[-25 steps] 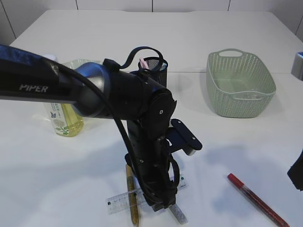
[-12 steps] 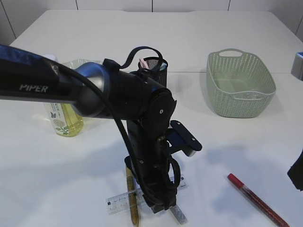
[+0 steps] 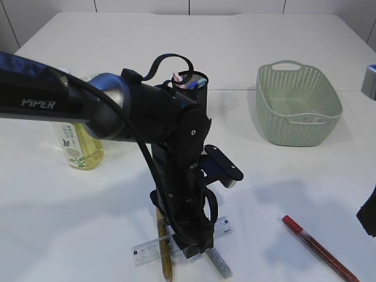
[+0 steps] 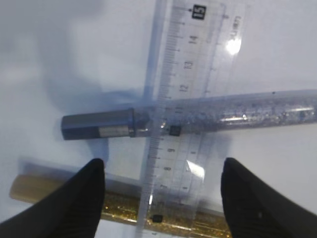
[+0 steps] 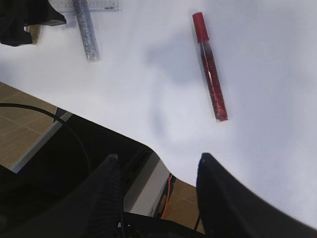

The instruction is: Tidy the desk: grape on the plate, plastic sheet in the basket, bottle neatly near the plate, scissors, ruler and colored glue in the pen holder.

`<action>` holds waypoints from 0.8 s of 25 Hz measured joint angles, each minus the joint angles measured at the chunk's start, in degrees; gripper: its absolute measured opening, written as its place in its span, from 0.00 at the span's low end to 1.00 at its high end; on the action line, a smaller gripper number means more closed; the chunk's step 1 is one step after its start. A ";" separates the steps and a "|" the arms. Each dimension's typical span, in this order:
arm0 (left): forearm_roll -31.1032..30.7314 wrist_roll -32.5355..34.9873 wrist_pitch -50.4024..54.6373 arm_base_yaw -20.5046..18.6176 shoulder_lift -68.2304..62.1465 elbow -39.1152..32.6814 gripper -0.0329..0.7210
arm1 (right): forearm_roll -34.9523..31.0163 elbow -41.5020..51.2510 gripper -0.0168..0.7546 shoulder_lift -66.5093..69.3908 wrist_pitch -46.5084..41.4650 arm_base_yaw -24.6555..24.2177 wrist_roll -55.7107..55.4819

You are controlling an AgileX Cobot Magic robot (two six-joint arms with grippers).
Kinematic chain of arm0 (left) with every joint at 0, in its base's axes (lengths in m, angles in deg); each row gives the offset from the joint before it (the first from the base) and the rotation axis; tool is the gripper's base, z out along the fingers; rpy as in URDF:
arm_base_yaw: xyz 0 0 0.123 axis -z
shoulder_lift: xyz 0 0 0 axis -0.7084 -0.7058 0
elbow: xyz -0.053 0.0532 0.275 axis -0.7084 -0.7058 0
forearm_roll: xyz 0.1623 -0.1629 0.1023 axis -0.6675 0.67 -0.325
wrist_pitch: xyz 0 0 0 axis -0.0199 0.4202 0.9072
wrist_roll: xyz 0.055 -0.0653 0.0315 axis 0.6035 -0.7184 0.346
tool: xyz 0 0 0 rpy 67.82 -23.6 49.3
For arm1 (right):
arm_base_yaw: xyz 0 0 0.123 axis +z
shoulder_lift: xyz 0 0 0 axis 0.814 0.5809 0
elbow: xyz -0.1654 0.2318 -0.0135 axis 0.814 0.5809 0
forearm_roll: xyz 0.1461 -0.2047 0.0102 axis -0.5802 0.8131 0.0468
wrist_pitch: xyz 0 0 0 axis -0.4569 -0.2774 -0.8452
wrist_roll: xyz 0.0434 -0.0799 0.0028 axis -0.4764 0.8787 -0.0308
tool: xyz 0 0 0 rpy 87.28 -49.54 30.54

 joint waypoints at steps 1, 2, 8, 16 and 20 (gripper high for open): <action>0.00 0.00 0.00 0.00 0.00 0.00 0.75 | 0.00 0.00 0.54 0.00 0.00 0.00 0.00; 0.08 0.00 0.00 0.00 0.00 0.00 0.75 | 0.00 0.00 0.54 0.00 0.00 0.00 0.00; 0.25 0.00 0.00 0.00 0.00 0.00 0.74 | 0.00 0.00 0.55 0.00 0.00 0.00 0.00; 0.92 0.00 0.47 0.00 0.00 0.00 0.72 | 0.00 0.00 0.55 0.00 0.00 0.00 0.00; 1.28 0.00 0.59 0.00 0.00 0.00 0.72 | 0.00 0.00 0.55 0.00 0.00 0.00 0.00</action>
